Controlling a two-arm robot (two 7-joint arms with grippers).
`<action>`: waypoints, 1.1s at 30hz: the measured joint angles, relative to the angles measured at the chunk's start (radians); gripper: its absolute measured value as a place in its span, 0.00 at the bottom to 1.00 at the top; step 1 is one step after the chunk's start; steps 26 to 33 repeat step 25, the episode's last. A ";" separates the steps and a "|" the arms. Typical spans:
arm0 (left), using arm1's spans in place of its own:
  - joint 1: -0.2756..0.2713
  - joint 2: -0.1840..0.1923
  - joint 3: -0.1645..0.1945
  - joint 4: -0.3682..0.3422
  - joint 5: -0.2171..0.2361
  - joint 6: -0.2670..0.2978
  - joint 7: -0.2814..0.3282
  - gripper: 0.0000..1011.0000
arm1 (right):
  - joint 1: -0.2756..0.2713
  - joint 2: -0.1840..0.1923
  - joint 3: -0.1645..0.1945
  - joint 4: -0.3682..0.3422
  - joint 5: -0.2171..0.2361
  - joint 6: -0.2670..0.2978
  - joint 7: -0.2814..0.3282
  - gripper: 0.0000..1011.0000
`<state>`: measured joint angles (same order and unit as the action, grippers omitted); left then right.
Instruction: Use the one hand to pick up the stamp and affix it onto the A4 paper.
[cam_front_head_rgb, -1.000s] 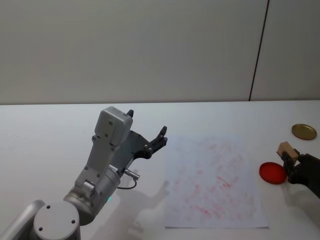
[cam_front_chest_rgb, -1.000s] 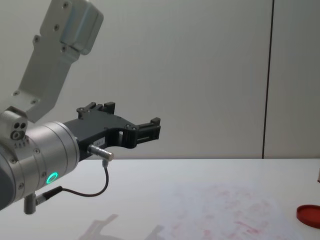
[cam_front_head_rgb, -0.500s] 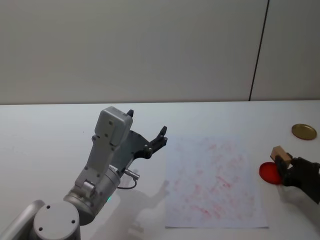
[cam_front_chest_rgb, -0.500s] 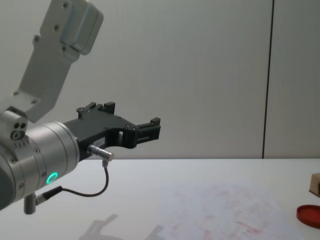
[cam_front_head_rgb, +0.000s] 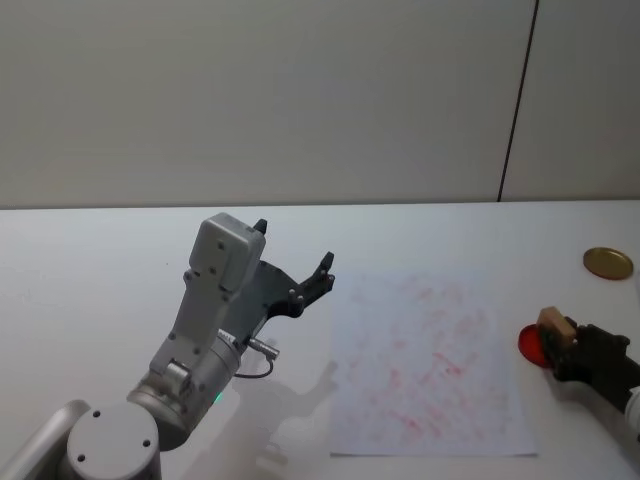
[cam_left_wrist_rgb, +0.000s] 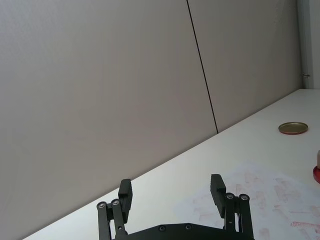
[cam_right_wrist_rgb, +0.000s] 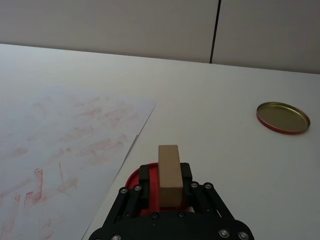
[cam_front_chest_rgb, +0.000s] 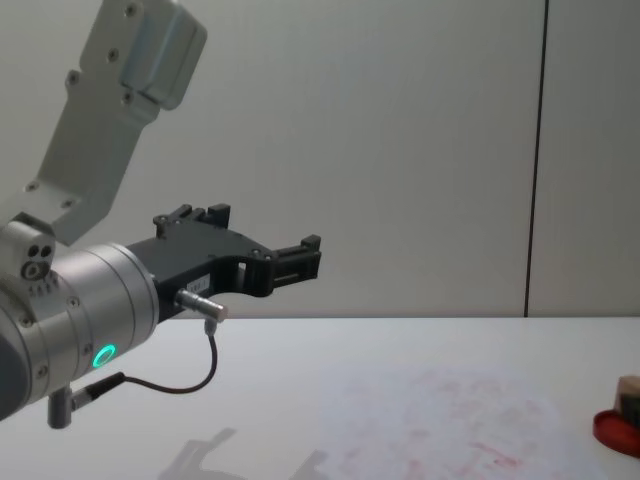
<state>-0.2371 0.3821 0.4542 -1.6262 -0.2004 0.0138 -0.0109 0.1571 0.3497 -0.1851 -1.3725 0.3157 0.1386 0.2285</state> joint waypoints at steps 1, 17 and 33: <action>0.000 0.000 0.000 0.000 0.000 0.000 0.000 0.98 | 0.001 -0.001 0.000 0.001 -0.001 0.001 0.000 0.32; 0.000 0.000 0.000 0.000 0.000 0.000 0.000 0.98 | 0.002 -0.005 -0.004 -0.008 -0.007 -0.013 -0.002 0.84; 0.000 0.000 0.000 0.000 0.000 0.000 0.000 0.98 | -0.016 0.000 -0.001 -0.075 -0.023 -0.050 -0.032 0.99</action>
